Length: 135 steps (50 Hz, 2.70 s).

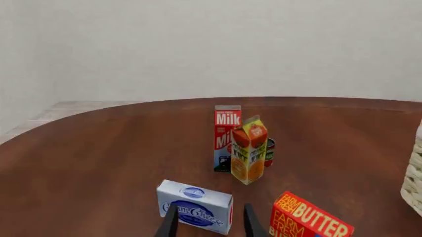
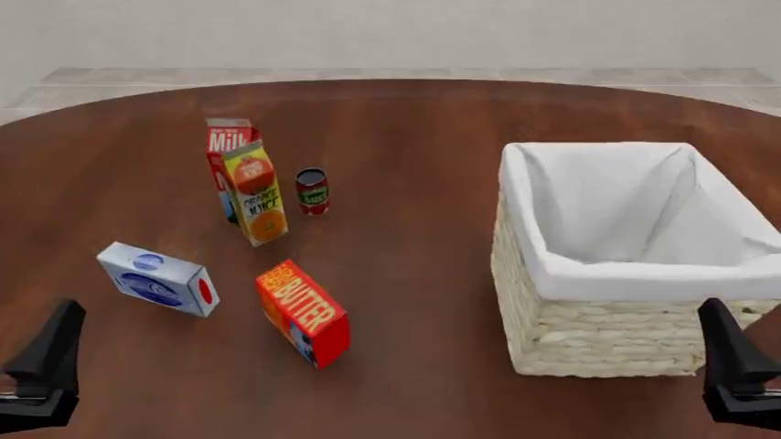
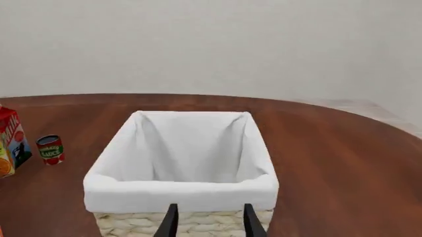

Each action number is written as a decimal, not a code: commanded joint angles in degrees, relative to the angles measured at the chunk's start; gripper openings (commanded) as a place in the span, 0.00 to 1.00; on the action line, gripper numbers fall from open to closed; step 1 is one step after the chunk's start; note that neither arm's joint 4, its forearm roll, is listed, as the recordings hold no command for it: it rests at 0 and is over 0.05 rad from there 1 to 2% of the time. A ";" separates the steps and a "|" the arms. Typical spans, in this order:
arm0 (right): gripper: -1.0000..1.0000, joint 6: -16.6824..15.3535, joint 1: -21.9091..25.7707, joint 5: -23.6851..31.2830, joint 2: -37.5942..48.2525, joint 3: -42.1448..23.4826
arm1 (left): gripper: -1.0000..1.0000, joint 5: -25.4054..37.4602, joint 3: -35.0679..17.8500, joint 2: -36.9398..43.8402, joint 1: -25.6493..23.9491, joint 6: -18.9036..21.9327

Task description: Pick up the orange juice, and put it in the basket.

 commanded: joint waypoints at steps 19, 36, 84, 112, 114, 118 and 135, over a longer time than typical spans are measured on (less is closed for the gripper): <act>1.00 -3.91 11.81 1.92 13.92 -18.74 | 1.00 -0.03 -0.14 0.22 0.00 0.01; 1.00 -5.08 22.45 -5.02 33.00 -27.06 | 1.00 -0.03 -0.14 0.22 0.01 0.00; 1.00 -4.63 40.76 -5.85 73.70 -58.52 | 1.00 -0.03 -0.14 0.23 0.00 0.01; 1.00 -4.70 45.81 -3.28 90.47 -71.77 | 1.00 -0.03 -0.14 0.22 0.00 0.01; 1.00 -4.63 45.93 -3.15 91.50 -72.64 | 1.00 -0.03 -0.14 0.21 0.01 0.00; 1.00 -4.30 46.12 -3.04 93.18 -74.06 | 1.00 -0.03 -0.14 0.23 0.01 0.00; 1.00 -2.75 46.30 -3.03 102.06 -80.15 | 1.00 -0.03 -0.14 0.22 0.00 -0.01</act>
